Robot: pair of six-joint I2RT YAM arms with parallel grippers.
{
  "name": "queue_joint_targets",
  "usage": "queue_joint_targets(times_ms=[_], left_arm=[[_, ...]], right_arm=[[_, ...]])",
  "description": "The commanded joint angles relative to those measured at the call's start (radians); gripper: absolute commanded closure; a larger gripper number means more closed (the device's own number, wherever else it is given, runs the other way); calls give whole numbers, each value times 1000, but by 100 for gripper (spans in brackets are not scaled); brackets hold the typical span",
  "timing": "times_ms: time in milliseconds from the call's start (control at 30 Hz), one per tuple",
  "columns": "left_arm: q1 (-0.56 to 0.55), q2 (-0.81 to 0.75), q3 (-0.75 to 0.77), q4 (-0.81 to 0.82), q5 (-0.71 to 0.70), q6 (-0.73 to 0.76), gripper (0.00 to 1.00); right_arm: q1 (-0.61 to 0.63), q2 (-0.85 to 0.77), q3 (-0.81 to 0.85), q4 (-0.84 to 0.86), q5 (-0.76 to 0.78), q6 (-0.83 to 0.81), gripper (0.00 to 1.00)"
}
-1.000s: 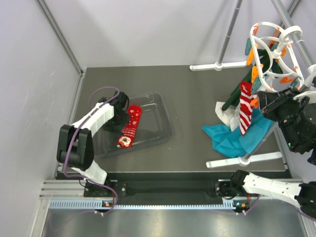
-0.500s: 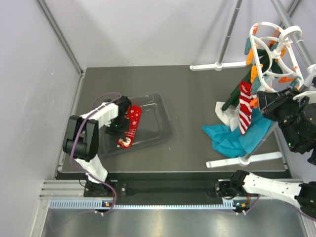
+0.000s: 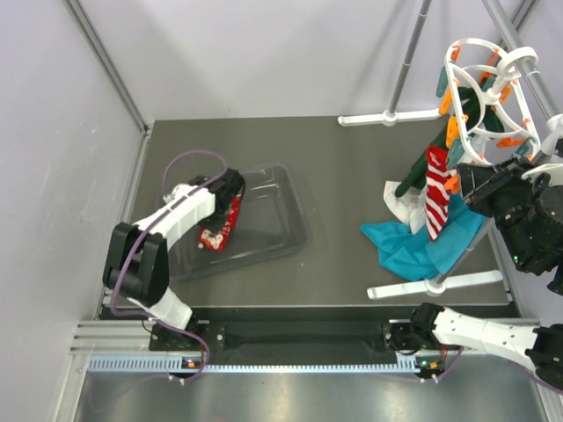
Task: Clip the socks to the hanger
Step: Pick up the sock from the bin, then clamp the sock onto the hanger.
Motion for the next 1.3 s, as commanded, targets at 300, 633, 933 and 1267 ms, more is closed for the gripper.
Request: queue_joint_targets(times_ms=[300,633,933,1267], left_arm=[[-667,-282,110,598,-702,1177,100],[-779,-503,-79,1226,209,1947,100],[-850,-399,-25,1262,515,2403,100],[-991,-230,-86,1714,370,2797,100]], right_arm=[[-7,-5,-31,-22,-47,7,100],[-6,13,-16,-16,-104,16,100],[-7,35,10,-7,-159,19,100],[-7,61,35,-10,-203,36,100]])
